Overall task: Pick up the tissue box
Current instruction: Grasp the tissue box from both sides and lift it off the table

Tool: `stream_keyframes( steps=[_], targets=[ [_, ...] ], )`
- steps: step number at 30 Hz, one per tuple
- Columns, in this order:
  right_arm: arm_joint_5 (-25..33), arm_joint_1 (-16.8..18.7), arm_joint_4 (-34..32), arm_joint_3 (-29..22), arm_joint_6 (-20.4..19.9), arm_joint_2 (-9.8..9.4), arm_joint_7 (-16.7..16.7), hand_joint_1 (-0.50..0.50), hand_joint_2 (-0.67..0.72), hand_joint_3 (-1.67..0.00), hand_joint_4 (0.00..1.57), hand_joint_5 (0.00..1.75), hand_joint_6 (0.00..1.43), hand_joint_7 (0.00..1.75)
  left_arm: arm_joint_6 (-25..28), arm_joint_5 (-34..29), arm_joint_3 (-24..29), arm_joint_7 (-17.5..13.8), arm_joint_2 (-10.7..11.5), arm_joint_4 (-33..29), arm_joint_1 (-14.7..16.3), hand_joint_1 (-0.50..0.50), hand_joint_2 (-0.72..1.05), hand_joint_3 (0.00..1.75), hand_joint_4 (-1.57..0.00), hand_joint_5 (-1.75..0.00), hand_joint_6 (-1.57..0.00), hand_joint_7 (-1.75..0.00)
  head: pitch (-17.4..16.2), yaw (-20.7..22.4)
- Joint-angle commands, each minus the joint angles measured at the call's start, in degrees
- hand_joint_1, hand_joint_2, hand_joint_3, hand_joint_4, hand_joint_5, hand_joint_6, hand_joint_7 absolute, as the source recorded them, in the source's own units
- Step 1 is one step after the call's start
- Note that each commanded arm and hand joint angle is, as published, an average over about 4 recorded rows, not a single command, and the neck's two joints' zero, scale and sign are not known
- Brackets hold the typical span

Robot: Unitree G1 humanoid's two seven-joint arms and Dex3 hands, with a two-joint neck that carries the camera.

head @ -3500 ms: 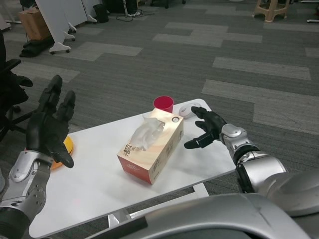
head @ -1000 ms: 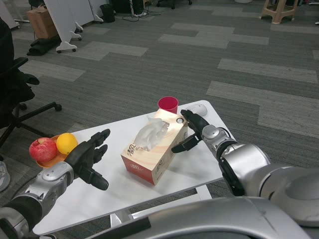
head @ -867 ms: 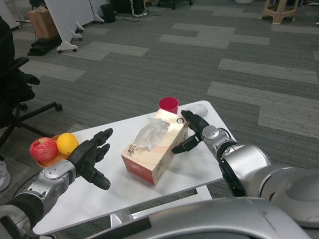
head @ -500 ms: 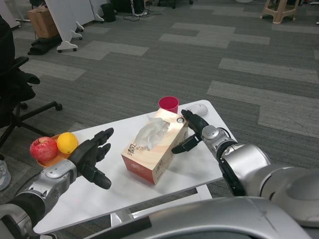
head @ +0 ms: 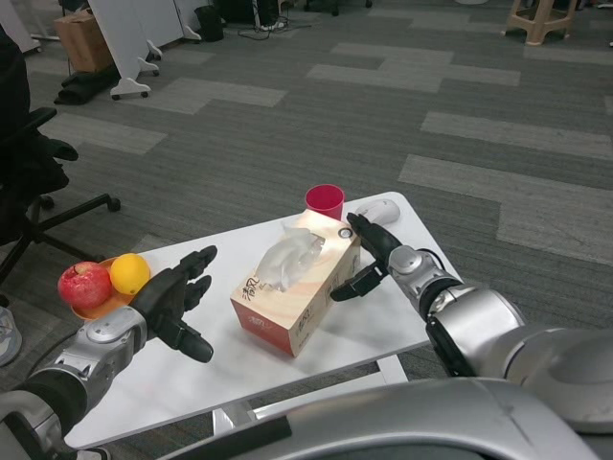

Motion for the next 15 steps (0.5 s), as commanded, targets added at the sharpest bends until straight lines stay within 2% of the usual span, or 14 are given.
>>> stream_keyframes(
  steps=[1,7,13,15],
  targets=[
    [-0.1,1.4,-0.9,0.3,0.0,0.16,0.6,0.08,-0.1,-0.48,0.0,0.19,0.0,0.0,0.0,-0.5,0.3,0.4,0.5,0.3,-1.2,0.5,-0.37,0.09,0.0,0.0,0.0,0.0,0.0,-0.1],
    [-0.1,3.5,-3.8,0.7,0.1,-0.08,1.8,0.08,-0.1,-0.48,0.0,0.17,0.0,0.0,0.0,-0.6,0.6,0.5,0.3,0.5,-1.2,0.5,-0.37,0.07,0.0,0.0,0.0,0.0,-0.2,0.1],
    [0.1,5.3,-6.5,1.9,0.1,-0.41,3.1,0.12,-0.1,-0.48,0.0,0.17,0.0,0.0,-0.3,-1.1,0.7,0.9,0.2,1.2,-1.2,0.5,-0.37,0.09,0.0,0.0,0.0,0.0,-0.2,0.1],
    [0.2,5.6,-7.1,2.6,0.1,-0.5,3.5,0.12,-0.1,-0.48,0.0,0.17,0.0,0.0,-0.5,-1.2,0.8,1.0,0.2,1.3,-1.2,0.5,-0.37,0.04,0.0,0.0,0.0,0.0,-0.2,0.1]
  ],
)
